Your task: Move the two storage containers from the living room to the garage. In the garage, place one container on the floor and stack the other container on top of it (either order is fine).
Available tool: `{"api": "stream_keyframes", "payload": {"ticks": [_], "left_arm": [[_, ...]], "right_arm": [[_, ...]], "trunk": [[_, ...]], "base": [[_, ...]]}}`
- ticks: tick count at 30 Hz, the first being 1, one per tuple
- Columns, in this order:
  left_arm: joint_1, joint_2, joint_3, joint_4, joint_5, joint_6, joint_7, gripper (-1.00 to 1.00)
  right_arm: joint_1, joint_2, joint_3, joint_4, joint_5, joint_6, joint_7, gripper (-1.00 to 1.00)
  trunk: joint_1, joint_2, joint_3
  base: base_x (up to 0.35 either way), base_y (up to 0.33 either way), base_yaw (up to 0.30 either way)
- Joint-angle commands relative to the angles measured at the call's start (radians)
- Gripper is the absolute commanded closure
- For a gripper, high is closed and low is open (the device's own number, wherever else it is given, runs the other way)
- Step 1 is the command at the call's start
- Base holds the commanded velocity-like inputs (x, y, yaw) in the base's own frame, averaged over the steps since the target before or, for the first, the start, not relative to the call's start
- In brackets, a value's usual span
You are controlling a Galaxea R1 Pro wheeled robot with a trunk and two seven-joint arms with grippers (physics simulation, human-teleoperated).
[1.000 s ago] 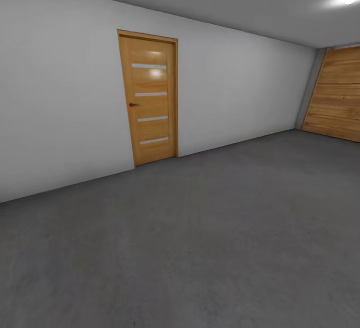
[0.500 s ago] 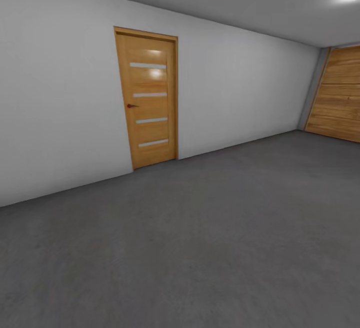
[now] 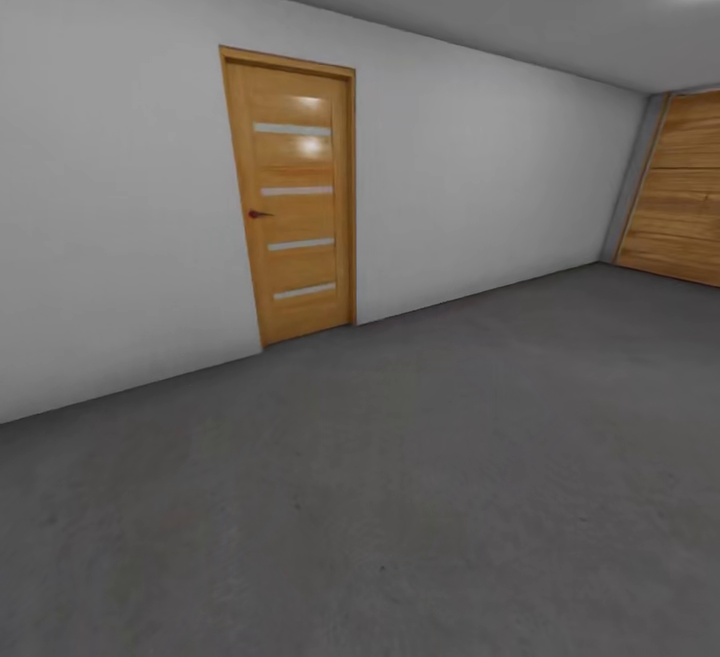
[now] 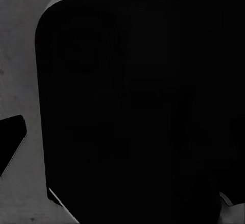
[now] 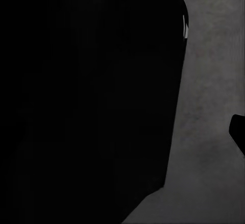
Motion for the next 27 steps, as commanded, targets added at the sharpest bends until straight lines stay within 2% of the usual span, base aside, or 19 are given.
{"api": "stream_keyframes", "payload": {"ticks": [1,18,27], "left_arm": [[0.000,0.000,0.001,-0.001,0.003,-0.001,0.000,-1.00],[0.000,-0.001,0.001,-0.001,0.003,-0.001,0.001,-1.00],[0.001,-0.001,0.001,-0.001,0.004,0.000,0.001,-1.00]], "right_arm": [[0.000,0.000,-0.001,0.000,0.006,-0.002,0.000,-1.00],[0.000,0.003,0.000,0.000,0.004,-0.006,0.000,-1.00],[0.000,0.001,-0.001,0.000,0.005,-0.023,0.000,-1.00]], "trunk": [[0.001,0.000,-0.001],[0.001,0.000,-0.001],[0.001,0.000,-0.001]], "base": [[0.322,0.000,0.000],[0.322,-0.001,0.006],[0.317,-0.122,0.222]]}}
